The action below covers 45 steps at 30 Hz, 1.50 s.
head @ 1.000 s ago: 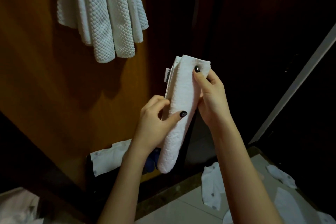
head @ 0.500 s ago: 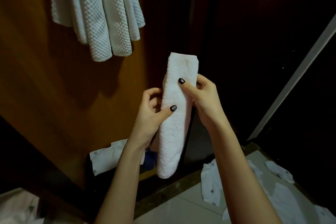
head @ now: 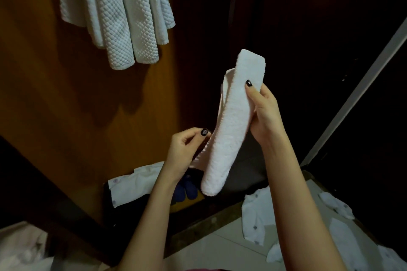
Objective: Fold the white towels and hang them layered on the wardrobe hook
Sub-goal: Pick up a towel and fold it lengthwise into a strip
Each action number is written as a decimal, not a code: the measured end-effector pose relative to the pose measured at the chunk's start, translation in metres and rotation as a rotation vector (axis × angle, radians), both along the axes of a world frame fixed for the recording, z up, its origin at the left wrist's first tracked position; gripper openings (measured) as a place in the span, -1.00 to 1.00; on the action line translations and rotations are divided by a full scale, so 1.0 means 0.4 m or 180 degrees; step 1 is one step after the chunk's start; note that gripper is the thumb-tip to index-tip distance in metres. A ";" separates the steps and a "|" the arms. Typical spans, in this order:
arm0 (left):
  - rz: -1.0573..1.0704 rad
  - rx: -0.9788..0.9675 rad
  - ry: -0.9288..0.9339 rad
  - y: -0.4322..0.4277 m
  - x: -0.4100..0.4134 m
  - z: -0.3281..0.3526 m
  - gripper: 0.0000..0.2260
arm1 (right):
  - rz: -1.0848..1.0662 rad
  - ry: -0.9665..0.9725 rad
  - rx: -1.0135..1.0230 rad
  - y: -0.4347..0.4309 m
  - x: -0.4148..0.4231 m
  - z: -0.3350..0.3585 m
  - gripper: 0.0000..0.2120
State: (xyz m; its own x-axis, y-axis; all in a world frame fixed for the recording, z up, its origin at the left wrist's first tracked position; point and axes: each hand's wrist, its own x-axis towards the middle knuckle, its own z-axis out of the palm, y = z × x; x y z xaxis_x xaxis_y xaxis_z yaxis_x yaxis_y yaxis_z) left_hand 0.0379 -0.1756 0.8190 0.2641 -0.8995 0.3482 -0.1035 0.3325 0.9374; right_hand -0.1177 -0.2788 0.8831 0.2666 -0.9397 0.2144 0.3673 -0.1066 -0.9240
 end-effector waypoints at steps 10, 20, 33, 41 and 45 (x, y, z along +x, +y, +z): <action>-0.0365 -0.0118 -0.0086 0.008 -0.017 0.008 -0.87 | 0.0328 -0.0216 0.0025 -0.028 -0.044 0.005 -0.71; -0.0730 0.0389 -0.0068 0.008 -0.022 -0.004 -0.87 | 0.0248 -0.0166 0.0062 -0.033 -0.048 -0.016 -0.79; -0.0148 0.0182 -0.0787 0.008 -0.006 0.005 -0.74 | 0.0244 -0.0319 0.0299 -0.051 -0.058 -0.016 -0.63; -0.0220 0.0099 -0.1836 0.014 0.007 0.010 -0.75 | 0.0212 -0.0458 0.0279 -0.065 -0.064 -0.007 -0.80; -0.0194 0.0239 -0.1889 0.017 0.009 0.010 -0.72 | 0.0296 -0.0439 0.0291 -0.067 -0.067 -0.003 -0.76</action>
State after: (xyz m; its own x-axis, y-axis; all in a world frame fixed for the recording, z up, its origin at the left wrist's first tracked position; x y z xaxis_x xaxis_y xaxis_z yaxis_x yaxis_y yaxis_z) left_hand 0.0413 -0.1689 0.8228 -0.0087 -0.9347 0.3554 -0.5992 0.2894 0.7465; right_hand -0.1446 -0.3057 0.8818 0.3273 -0.9295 0.1698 0.4956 0.0159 -0.8684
